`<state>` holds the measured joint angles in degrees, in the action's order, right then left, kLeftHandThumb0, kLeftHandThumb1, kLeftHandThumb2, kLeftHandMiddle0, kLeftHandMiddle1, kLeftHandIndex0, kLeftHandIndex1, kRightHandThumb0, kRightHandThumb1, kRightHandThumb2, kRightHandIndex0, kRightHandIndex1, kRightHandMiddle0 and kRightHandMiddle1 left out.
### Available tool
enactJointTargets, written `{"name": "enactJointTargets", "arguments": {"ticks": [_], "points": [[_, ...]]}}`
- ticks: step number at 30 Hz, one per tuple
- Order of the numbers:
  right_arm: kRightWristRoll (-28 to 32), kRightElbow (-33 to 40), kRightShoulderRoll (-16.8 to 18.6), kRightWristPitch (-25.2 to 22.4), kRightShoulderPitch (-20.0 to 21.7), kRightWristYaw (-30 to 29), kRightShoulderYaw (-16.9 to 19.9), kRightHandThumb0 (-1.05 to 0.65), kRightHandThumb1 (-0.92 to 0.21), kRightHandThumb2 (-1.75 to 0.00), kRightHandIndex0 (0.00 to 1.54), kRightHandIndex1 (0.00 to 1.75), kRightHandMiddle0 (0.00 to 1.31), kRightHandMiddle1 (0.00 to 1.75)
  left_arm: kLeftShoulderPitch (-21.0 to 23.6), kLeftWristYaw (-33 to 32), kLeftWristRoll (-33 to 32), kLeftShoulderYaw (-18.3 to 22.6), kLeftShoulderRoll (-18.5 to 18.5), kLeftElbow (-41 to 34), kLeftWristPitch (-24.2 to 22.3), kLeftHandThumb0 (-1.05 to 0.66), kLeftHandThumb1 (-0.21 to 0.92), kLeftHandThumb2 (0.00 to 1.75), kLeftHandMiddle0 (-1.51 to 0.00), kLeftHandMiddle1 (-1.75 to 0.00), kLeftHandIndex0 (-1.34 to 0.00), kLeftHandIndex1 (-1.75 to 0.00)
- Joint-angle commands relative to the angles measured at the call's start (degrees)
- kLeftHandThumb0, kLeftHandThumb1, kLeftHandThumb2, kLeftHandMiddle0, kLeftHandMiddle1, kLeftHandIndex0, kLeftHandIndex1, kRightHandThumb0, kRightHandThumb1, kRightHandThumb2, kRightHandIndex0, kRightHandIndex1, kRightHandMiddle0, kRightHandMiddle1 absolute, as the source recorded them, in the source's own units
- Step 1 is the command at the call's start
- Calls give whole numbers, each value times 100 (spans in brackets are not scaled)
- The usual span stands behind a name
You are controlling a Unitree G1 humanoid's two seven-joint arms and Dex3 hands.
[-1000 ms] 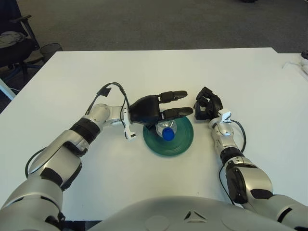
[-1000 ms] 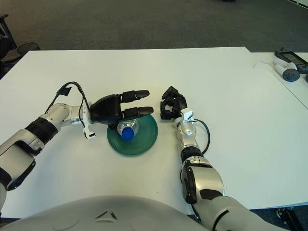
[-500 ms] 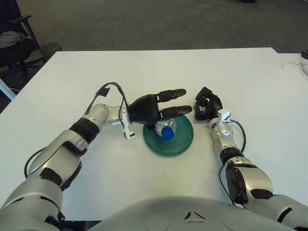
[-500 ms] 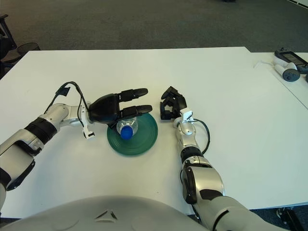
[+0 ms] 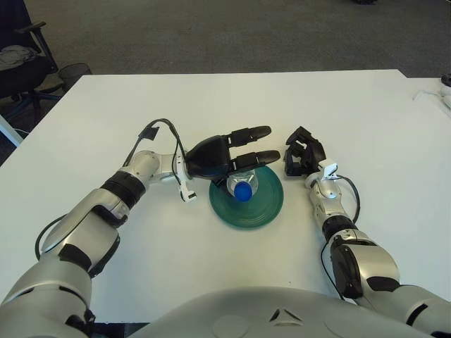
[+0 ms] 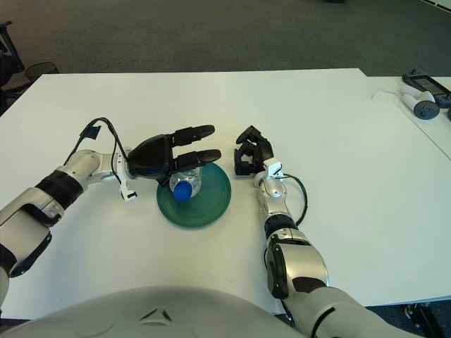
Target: Put the bottle into the plate.
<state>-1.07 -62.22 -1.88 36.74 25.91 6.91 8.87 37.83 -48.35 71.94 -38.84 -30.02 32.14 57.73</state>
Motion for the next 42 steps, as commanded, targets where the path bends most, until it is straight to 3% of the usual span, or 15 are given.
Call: {"name": "enactJointTargets", "arguments": {"ticks": [1,8,20,32,42], "points": [[-1,-1180,356,-938,-1406,163,-63,-1,-21,-140,75,162,45,175,302,162,-254,56,-90,106,84,-95,92,87,0,0,0,-4],[69,-1181,354,-974,-1436,255,3,-1,-22,-139,75,162,44,175,507,736,-55,-27,-218,-94,-75,-99,92,92,0,0,0,-7],[130,-1203,380,-1086,-1448,269,109,-1,-18,-146,74,174,52,165,1242,2180,182,-143,-450,-761,58,-105,92,74,0,0,0,-2],[102,-1218,385,-1112,-1482,197,94,-1,-18,-140,72,175,61,151,1354,3081,-185,-143,-445,-895,305,-100,91,33,0,0,0,0],[24,-1239,372,-1173,-1491,-4,42,-1,-20,-135,69,175,66,142,1293,3504,-473,31,-516,-1090,388,-86,82,25,0,0,-2,-2]]}}
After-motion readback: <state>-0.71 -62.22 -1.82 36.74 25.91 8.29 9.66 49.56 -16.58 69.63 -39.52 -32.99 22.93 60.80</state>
